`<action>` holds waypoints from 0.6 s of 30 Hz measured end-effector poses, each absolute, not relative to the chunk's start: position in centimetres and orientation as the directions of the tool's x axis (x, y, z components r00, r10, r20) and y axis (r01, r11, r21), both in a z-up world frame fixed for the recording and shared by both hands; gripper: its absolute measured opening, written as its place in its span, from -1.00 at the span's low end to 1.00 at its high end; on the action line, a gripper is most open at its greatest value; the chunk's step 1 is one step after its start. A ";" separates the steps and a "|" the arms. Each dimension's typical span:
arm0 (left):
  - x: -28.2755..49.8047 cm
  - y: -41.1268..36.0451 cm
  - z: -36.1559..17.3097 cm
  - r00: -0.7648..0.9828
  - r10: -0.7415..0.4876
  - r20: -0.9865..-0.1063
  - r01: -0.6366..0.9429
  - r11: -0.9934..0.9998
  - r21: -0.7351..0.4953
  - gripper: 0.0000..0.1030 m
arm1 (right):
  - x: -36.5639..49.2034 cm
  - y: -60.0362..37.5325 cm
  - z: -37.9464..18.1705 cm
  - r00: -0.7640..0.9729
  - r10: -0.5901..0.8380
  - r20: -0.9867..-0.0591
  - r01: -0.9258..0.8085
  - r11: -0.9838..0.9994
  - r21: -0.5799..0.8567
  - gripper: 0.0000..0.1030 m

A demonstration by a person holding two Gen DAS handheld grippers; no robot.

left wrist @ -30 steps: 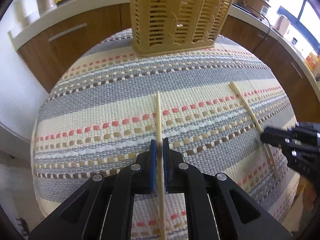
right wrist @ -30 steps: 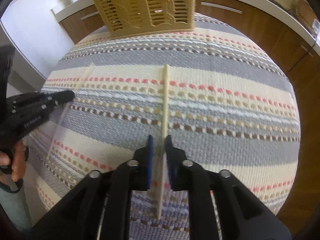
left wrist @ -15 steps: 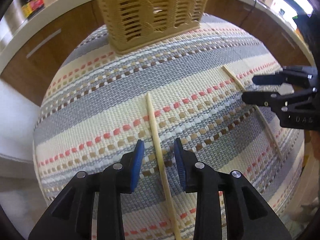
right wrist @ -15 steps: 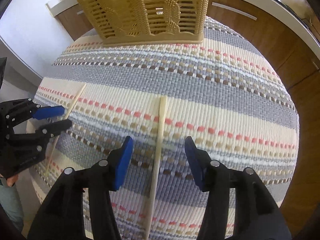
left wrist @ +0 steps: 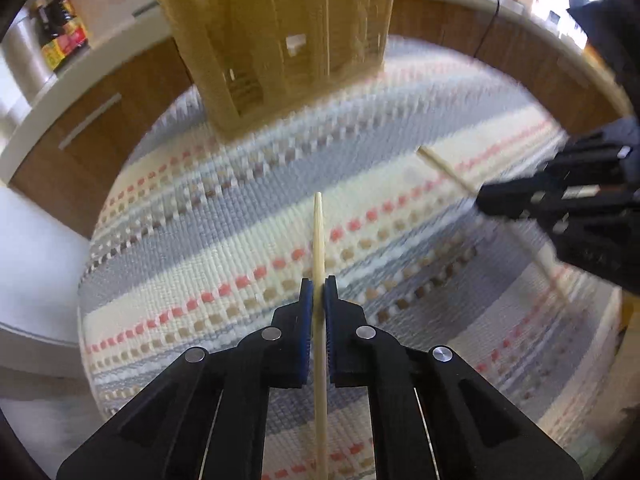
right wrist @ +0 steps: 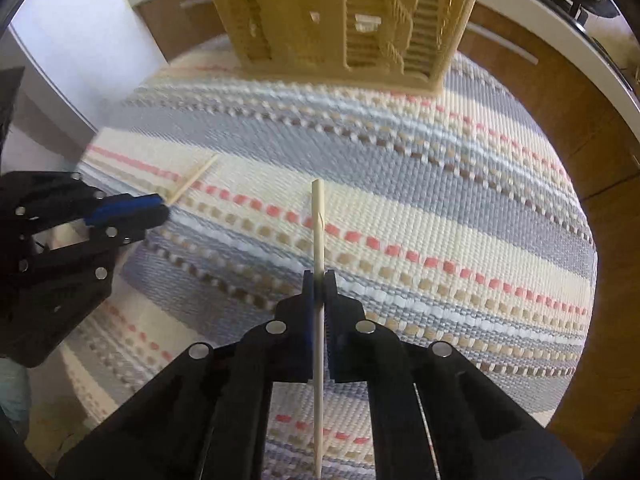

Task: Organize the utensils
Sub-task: 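Lift the chopstick with the right tool while the left tool carries its chopstick over the basket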

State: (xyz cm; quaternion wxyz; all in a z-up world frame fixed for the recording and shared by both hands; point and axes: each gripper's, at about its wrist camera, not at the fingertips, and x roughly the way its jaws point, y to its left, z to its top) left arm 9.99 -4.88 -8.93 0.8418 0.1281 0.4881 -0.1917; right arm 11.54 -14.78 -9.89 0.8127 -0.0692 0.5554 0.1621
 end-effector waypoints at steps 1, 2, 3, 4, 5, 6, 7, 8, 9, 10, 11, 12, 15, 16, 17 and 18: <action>9.7 -4.3 -8.0 0.479 -0.207 -0.853 0.440 0.898 0.029 -0.92 | 11.4 -14.9 -9.2 0.344 0.207 -0.916 -0.346 0.935 0.081 -0.93; 9.5 -4.0 -7.0 0.512 -0.214 -0.832 0.431 0.902 0.033 -0.92 | 11.2 -14.8 -8.6 0.358 0.220 -0.907 -0.350 0.933 0.088 -0.93; 9.2 -3.6 -5.4 0.562 -0.228 -0.795 0.421 0.906 0.038 -0.92 | 11.1 -14.8 -7.8 0.376 0.234 -0.897 -0.354 0.930 0.094 -0.93; 9.0 -3.3 -4.0 0.597 -0.245 -0.764 0.415 0.909 0.033 -0.92 | 11.0 -14.9 -6.7 0.401 0.251 -0.881 -0.359 0.928 0.101 -0.93; 9.0 -2.9 -2.8 0.622 -0.261 -0.738 0.410 0.912 0.023 -0.92 | 10.9 -15.0 -5.9 0.419 0.263 -0.869 -0.362 0.926 0.105 -0.93; 8.9 -2.5 -1.8 0.642 -0.270 -0.717 0.403 0.915 0.017 -0.92 | 10.8 -15.1 -4.9 0.444 0.278 -0.852 -0.366 0.924 0.110 -0.93; 8.9 -2.0 -0.1 0.677 -0.280 -0.680 0.389 0.921 0.008 -0.92 | 10.7 -15.2 -3.6 0.476 0.295 -0.828 -0.373 0.921 0.114 -0.93; 9.0 -2.2 0.7 0.695 -0.288 -0.659 0.384 0.923 0.002 -0.92 | 10.6 -15.3 -2.7 0.499 0.306 -0.811 -0.377 0.919 0.115 -0.93; 9.0 -1.8 2.2 0.724 -0.306 -0.619 0.381 0.924 -0.011 -0.92 | 10.6 -15.6 -1.7 0.522 0.317 -0.792 -0.381 0.917 0.116 -0.93; 9.0 -2.0 3.0 0.738 -0.313 -0.598 0.378 0.926 -0.017 -0.92 | 10.6 -15.7 -0.4 0.554 0.331 -0.764 -0.386 0.915 0.117 -0.93; 9.0 -1.7 3.9 0.755 -0.319 -0.573 0.374 0.927 -0.025 -0.92 | 10.7 -15.9 0.7 0.578 0.341 -0.741 -0.388 0.914 0.117 -0.93; 9.1 -1.7 4.9 0.770 -0.327 -0.547 0.370 0.928 -0.034 -0.92 | 10.7 -16.2 1.5 0.597 0.347 -0.724 -0.390 0.913 0.117 -0.93; 9.6 -1.0 7.9 0.818 -0.362 -0.447 0.366 0.927 -0.080 -0.92 | 11.3 -17.0 4.6 0.656 0.374 -0.655 -0.394 0.911 0.126 -0.93; 9.7 -0.9 8.4 0.827 -0.371 -0.422 0.368 0.925 -0.091 -0.92 | 11.7 -17.2 5.6 0.678 0.381 -0.629 -0.394 0.910 0.126 -0.93; 10.0 -0.7 9.3 0.839 -0.383 -0.387 0.372 0.922 -0.106 -0.92 | 11.8 -17.4 6.4 0.694 0.382 -0.611 -0.392 0.911 0.124 -0.93; 10.1 -0.7 10.1 0.848 -0.389 -0.360 0.373 0.920 -0.117 -0.92 | 12.0 -17.6 6.9 0.710 0.381 -0.593 -0.390 0.913 0.120 -0.93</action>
